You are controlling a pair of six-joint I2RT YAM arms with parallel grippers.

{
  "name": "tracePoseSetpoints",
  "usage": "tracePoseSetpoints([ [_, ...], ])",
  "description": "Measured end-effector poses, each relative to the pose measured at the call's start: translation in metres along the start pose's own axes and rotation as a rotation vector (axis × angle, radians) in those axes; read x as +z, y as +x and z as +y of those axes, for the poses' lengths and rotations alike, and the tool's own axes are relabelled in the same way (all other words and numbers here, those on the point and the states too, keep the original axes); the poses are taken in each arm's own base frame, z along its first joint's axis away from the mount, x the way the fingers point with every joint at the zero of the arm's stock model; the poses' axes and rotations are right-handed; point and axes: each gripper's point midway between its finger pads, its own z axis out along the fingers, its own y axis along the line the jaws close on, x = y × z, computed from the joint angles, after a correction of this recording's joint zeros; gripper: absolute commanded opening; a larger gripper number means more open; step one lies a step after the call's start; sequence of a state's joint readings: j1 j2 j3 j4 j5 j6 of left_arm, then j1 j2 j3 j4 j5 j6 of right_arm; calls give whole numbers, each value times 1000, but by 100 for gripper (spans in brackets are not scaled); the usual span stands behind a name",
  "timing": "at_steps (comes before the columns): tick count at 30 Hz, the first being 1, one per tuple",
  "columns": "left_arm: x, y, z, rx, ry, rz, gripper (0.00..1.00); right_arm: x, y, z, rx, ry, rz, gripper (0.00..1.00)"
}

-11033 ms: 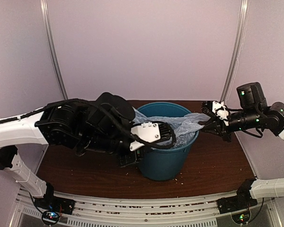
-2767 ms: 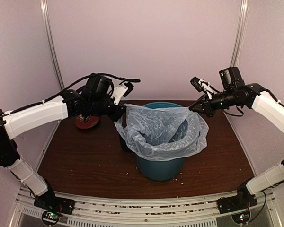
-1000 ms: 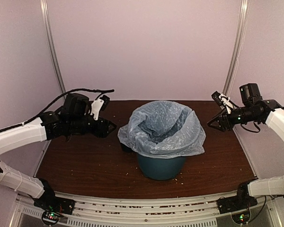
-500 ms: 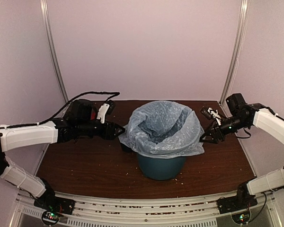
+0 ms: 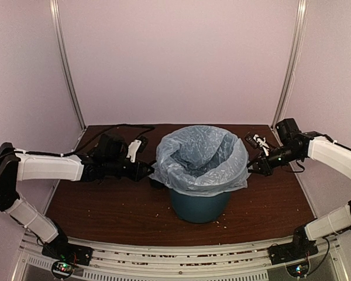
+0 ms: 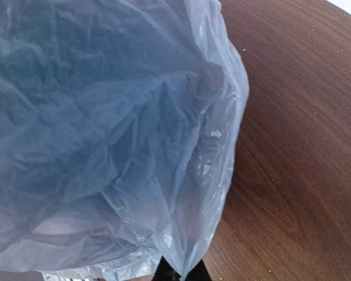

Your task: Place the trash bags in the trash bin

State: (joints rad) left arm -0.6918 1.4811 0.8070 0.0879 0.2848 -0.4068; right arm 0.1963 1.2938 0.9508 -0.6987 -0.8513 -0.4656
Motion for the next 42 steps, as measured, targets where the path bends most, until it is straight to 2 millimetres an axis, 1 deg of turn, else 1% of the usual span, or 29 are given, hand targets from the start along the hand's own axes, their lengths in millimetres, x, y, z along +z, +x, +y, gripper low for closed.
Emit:
tracePoseSetpoints([
  [5, -1, 16, 2, -10, 3, 9, 0, 7, 12, -5, 16, 9, 25, 0],
  [10, -1, 26, 0, -15, 6, 10, 0, 13, 19, -16, 27, 43, 51, 0],
  [13, 1, 34, -1, -18, 5, 17, 0, 17, 24, -22, 39, 62, 70, 1],
  [20, 2, 62, -2, -37, 8, 43, 0, 20, 29, -30, 43, 90, 90, 1],
  [23, 3, 69, -3, -39, 4, 51, 0, 22, 31, -31, 49, 100, 96, 1],
  [24, 3, 69, -3, -40, 3, 49, 0, 22, 32, -32, 51, 102, 98, 3],
  [25, 3, 69, -4, -38, 5, 49, 0, 23, 32, -32, 52, 103, 100, 7],
  [26, 3, 69, -5, -36, 5, 48, 0, 23, 33, -33, 53, 106, 101, 16],
  [27, 3, 69, -6, -35, 6, 48, 2, 23, 33, -33, 53, 108, 103, 25],
  [28, 3, 69, -6, -33, 4, 47, 14, 22, 34, -33, 52, 111, 110, 34],
  [29, 3, 69, -6, -32, 0, 47, 25, 21, 34, -33, 59, 112, 118, 41],
  [30, 1, 69, -5, -29, -9, 48, 32, 19, 34, -33, 64, 121, 130, 47],
  [31, -2, 68, -4, -24, -18, 48, 39, 15, 31, -34, 48, 136, 141, 52],
  [32, -6, 66, -3, -22, -33, 43, 43, 10, 27, -36, 39, 152, 144, 54],
  [34, -17, 59, -2, -17, -60, 25, 51, -1, 18, -38, 13, 196, 150, 57],
  [36, -31, 49, -4, -6, -80, -7, 56, -18, 6, -39, -25, 254, 145, 61],
  [38, -45, 40, -5, 5, -96, -36, 58, -35, -4, -37, -61, 311, 134, 62],
  [40, -55, 38, -6, 16, -106, -44, 59, -52, -14, -35, -91, 363, 121, 62],
  [42, -63, 37, -5, 23, -122, -45, 59, -69, -30, -31, -116, 403, 102, 62],
])
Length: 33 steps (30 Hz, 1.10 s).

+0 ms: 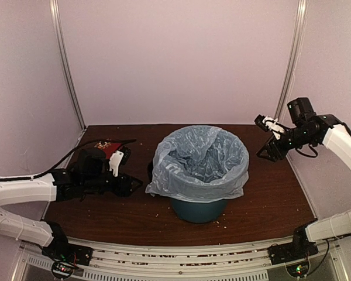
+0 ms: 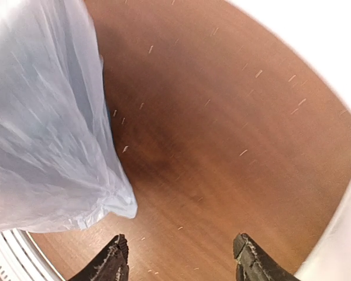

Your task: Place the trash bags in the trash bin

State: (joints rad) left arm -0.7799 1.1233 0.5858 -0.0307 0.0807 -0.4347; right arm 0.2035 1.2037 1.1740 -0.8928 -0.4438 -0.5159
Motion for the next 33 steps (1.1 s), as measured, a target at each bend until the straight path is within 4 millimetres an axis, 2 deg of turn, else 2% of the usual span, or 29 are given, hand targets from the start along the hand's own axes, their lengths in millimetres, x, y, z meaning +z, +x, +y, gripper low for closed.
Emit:
tracePoseSetpoints([
  [3, -13, -4, 3, 8, -23, -17, 58, -31, -38, -11, -11, 56, -85, 56],
  [7, -24, -15, 3, 16, -38, -58, 55, -73, -103, -14, -44, 93, -239, 38],
  [8, -24, -17, 3, 17, -42, -63, 55, -82, -126, -9, -66, 91, -284, 33],
  [10, -24, -19, 3, 20, -46, -66, 54, -88, -164, 14, -135, 55, -352, 21],
  [13, -23, -21, 3, 20, -45, -68, 54, -73, -204, 61, -233, -51, -368, 0],
  [14, -23, -22, 3, 20, -45, -68, 54, -64, -211, 75, -259, -83, -358, 0],
  [17, -24, -22, 2, 19, -44, -73, 53, -23, -214, 116, -341, -171, -270, 0],
  [20, -29, -27, 0, 11, -37, -94, 53, 17, -190, 148, -414, -233, -138, 0],
  [22, -35, -32, -1, 5, -31, -117, 53, 31, -174, 164, -452, -268, -72, 0],
  [24, -40, -35, -2, 0, -28, -137, 53, 35, -164, 169, -476, -284, -36, 0],
  [30, -46, -33, 1, -12, -39, -156, 53, 37, -150, 170, -533, -302, 8, 0],
  [33, -46, -31, 3, -17, -45, -155, 53, 47, -133, 176, -576, -341, 78, 0],
])
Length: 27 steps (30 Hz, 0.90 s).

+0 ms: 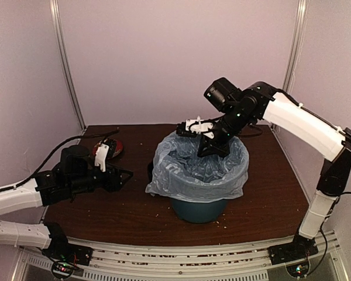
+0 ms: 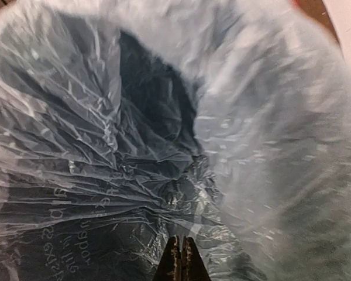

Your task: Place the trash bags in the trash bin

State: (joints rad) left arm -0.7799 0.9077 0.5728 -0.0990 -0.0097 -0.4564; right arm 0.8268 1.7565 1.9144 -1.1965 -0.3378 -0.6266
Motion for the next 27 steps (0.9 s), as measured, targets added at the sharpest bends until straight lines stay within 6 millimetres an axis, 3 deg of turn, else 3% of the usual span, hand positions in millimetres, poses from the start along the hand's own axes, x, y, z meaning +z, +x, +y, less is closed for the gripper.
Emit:
tracePoseSetpoints([
  [6, -3, 3, 3, -5, -11, -8, 53, 58, 41, 22, -54, -168, 193, 0],
  [9, -5, 7, 6, -7, -16, -7, 53, 66, 54, 28, -72, -200, 237, 0],
  [17, -5, 11, 9, -6, -28, -4, 53, 81, 65, 48, -141, -226, 312, 0],
  [23, -4, 17, 11, -6, -29, 0, 54, 121, 87, 62, -170, -280, 433, 0],
  [27, -6, 19, 11, -6, -27, -7, 54, 136, 100, 66, -175, -298, 483, 0],
])
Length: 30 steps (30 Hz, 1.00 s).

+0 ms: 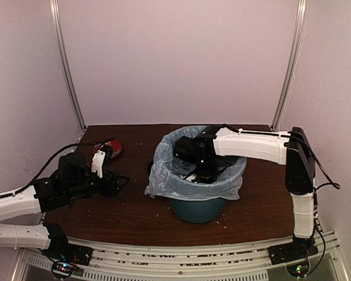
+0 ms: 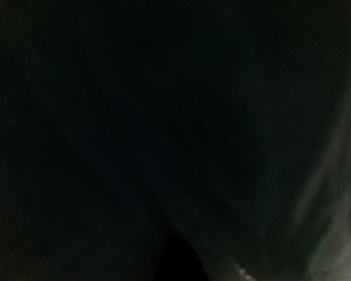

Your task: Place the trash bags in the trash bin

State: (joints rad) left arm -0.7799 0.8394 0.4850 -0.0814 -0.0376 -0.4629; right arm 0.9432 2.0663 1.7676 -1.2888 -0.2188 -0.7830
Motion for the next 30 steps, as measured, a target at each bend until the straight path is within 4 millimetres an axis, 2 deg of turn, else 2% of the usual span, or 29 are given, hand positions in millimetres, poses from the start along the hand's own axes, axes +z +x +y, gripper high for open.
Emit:
tracePoseSetpoints([
  [6, -2, -1, -1, 0, 8, -14, 56, 8, 1, 4, -12, 3, 26, 0],
  [9, -1, -1, -8, 9, 51, -19, 61, 8, -1, 3, -17, 12, 25, 0],
  [12, -4, -1, -28, 44, 145, -47, 73, 7, -2, 2, -18, 22, 18, 0],
  [16, -23, -5, -79, 152, 318, -111, 73, -5, -4, 3, -22, 53, -11, 0],
  [18, -33, -7, -97, 201, 375, -142, 72, -17, -5, 4, -26, 76, -37, 0],
  [23, -43, -6, -112, 258, 406, -172, 72, -47, -8, 5, -34, 136, -100, 0],
  [26, -45, 1, -122, 298, 416, -170, 71, -54, -8, 7, -35, 148, -113, 0],
  [30, -30, 18, -126, 373, 372, -119, 69, -56, -8, 7, -37, 149, -119, 0],
])
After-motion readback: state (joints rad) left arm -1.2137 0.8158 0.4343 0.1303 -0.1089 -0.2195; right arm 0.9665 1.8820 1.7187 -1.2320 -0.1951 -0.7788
